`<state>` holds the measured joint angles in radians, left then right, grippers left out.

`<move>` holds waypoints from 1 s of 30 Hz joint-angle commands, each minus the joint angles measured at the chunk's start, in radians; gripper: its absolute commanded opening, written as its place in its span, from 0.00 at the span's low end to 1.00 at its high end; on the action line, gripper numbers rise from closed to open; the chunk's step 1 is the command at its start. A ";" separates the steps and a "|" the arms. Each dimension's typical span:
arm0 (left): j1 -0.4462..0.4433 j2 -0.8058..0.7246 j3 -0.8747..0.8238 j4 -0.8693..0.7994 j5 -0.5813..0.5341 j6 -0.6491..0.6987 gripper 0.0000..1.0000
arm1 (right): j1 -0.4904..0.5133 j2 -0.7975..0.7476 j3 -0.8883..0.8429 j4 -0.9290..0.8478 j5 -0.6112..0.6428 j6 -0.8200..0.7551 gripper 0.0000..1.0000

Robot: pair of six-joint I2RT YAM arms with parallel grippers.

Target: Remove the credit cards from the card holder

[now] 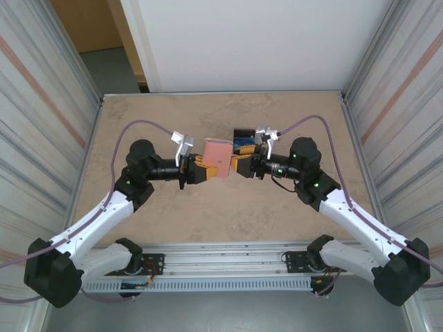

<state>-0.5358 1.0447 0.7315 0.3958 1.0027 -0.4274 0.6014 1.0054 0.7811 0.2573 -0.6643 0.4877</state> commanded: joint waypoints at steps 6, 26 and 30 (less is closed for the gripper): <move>-0.006 0.005 0.042 0.077 0.017 -0.034 0.00 | 0.016 -0.075 -0.035 0.021 -0.068 -0.040 0.47; -0.019 -0.022 0.025 0.085 0.052 -0.033 0.00 | 0.047 -0.040 -0.016 0.017 -0.027 -0.032 0.30; -0.036 -0.023 0.029 0.080 0.058 -0.012 0.00 | 0.058 -0.021 -0.005 0.021 -0.030 -0.035 0.27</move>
<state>-0.5407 1.0485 0.7330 0.4198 1.0245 -0.4530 0.6373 0.9615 0.7517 0.2710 -0.6895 0.4763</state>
